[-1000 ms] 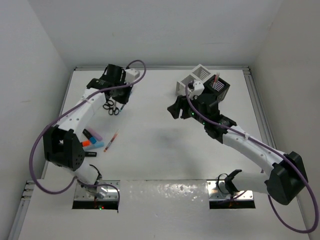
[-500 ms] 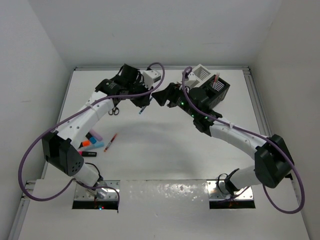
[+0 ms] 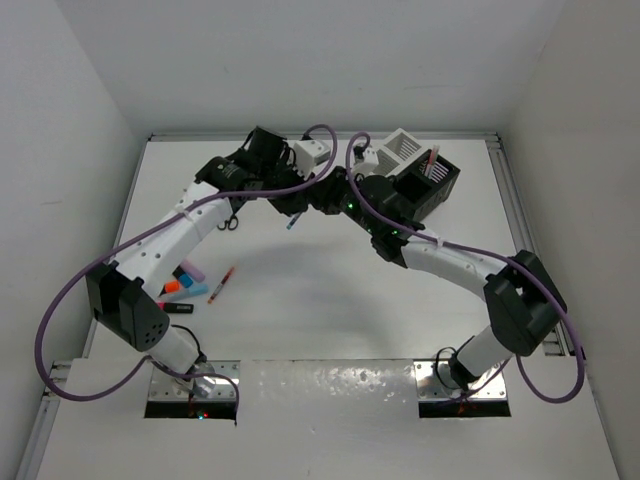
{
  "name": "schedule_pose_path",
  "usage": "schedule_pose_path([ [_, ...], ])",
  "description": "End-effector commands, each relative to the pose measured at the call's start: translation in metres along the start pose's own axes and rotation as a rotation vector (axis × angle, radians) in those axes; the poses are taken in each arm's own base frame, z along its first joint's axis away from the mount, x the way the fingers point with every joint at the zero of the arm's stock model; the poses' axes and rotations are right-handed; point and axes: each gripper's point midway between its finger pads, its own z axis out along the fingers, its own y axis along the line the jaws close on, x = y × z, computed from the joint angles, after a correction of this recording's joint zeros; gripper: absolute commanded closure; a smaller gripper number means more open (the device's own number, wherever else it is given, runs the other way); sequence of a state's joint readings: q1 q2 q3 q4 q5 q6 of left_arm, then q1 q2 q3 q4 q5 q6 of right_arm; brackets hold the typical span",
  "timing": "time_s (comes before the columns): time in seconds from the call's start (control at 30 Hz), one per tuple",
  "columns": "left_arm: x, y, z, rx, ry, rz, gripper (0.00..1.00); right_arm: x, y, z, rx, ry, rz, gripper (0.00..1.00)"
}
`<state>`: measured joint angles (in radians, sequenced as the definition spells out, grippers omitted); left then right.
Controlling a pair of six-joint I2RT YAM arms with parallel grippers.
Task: Sort the stationery into containers
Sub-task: Pick up the pen from the center of the board.
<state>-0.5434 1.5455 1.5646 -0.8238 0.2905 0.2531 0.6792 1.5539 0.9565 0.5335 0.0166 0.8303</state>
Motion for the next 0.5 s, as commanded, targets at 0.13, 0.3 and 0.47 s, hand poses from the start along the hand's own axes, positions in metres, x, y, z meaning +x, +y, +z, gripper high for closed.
schedule_pose_path([
  [0.13,-0.032,0.001,-0.007,-0.008,-0.085,0.017,0.88,-0.026,0.029,0.002,-0.071,-0.082,-0.009,1.0],
  [0.3,-0.015,0.027,-0.012,-0.082,-0.061,-0.035,0.0,-0.071,-0.013,-0.005,0.06,-0.142,-0.13,1.0],
  [0.47,0.03,0.084,-0.028,-0.253,-0.001,-0.102,0.0,-0.164,-0.112,-0.03,0.412,-0.225,-0.325,1.0],
])
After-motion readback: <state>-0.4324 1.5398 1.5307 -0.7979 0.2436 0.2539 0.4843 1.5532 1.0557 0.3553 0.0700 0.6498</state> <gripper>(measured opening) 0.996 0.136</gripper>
